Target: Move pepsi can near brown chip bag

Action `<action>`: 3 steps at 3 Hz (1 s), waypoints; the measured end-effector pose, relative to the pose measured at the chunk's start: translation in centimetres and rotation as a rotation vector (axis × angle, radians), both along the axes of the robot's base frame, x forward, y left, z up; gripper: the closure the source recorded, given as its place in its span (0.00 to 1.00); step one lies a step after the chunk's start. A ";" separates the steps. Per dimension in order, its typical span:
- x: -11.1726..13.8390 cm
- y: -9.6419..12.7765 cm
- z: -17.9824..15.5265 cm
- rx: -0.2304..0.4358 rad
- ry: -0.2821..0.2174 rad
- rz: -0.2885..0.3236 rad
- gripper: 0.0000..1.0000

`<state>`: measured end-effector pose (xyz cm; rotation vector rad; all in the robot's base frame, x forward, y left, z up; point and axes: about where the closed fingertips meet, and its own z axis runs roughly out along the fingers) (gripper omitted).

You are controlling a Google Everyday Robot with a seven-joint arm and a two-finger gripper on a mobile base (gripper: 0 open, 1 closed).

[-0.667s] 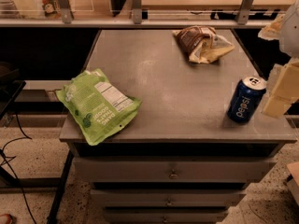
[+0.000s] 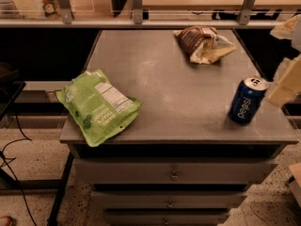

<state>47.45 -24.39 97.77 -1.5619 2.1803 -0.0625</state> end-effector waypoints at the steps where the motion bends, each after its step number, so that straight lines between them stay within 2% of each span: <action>1: 3.2 -2.5 -4.0 0.201 -0.013 -0.035 0.00; 2: 4.1 -5.2 -6.8 0.360 -0.023 -0.059 0.00; 3: 4.2 -5.0 -7.5 0.390 -0.012 -0.059 0.00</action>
Offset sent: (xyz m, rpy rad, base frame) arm 0.0489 -0.0970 -0.0985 0.5703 -0.0413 -0.0985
